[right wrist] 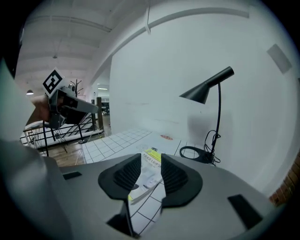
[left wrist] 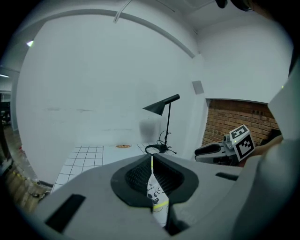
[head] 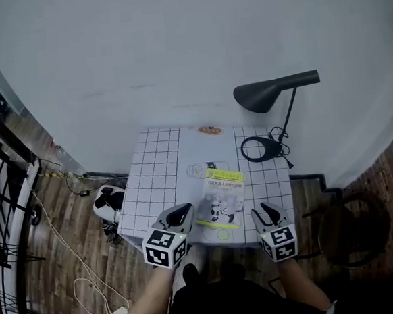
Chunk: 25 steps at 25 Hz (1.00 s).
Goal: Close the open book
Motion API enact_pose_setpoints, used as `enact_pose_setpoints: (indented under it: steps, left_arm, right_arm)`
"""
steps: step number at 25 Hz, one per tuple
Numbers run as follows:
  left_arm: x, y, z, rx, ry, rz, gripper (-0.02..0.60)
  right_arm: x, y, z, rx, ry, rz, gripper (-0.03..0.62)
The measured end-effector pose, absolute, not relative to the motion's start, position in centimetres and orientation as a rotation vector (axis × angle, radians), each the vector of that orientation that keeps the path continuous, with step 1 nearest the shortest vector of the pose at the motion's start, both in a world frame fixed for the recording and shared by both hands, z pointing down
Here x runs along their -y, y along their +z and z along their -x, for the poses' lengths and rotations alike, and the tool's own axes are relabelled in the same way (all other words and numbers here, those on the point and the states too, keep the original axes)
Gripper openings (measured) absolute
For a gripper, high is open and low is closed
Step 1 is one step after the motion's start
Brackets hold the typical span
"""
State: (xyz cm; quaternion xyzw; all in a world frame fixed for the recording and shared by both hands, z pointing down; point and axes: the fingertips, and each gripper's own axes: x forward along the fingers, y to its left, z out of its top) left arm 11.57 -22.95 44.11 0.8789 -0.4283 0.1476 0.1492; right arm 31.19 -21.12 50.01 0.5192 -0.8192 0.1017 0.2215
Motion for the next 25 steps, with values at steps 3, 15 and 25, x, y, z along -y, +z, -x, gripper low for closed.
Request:
enact_pose_setpoints:
  steps: [3, 15, 25]
  left_arm:
    - [22.5, 43.7, -12.5, 1.292, 0.413, -2.523, 0.017]
    - [24.8, 36.1, -11.8, 1.423, 0.283, -2.607, 0.017]
    - [25.3, 32.5, -10.0, 1.423, 0.21, -2.701, 0.017]
  right_arm:
    - [21.0, 47.4, -32.9, 2.33, 0.233, -1.438, 0.081]
    - [22.0, 37.4, -36.5, 2.568, 0.203, -1.552, 0.003]
    - [21.8, 30.3, -33.1, 2.632, -0.092, -1.647, 0.003]
